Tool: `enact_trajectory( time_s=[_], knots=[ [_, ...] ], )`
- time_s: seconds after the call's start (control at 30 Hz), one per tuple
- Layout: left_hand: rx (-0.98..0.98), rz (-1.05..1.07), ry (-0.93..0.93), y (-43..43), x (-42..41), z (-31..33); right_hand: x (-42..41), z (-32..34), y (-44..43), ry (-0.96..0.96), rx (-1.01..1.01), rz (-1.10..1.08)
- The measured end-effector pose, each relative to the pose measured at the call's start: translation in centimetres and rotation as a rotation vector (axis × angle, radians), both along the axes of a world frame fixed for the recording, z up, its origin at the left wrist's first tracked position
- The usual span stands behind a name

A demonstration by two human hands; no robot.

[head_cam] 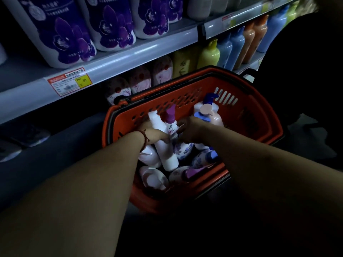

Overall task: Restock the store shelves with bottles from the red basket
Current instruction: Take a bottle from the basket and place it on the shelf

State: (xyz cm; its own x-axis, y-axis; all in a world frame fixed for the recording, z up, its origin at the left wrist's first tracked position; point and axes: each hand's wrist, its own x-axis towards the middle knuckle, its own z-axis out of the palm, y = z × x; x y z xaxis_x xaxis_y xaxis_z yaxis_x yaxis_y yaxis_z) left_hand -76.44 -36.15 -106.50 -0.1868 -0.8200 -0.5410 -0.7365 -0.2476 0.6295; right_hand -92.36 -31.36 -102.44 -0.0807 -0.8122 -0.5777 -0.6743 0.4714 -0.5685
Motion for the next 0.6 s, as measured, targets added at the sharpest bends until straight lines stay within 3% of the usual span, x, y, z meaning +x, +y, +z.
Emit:
enact_trajectory(
  time_s=[0.17, 0.3, 0.6],
  knots=[
    [-0.079, 0.005, 0.201, 0.4, 1.5, 2.2, 0.2, 0.5, 0.8, -0.115, -0.001, -0.075],
    [0.002, 0.172, 0.319, 0.3, 3.3, 3.8, 0.1, 1.4, 2.0, -0.138, -0.012, -0.116],
    [0.040, -0.070, 0.129, 1.2, 2.4, 2.9, 0.4, 1.9, 2.8, -0.161, 0.022, -0.093]
  ],
)
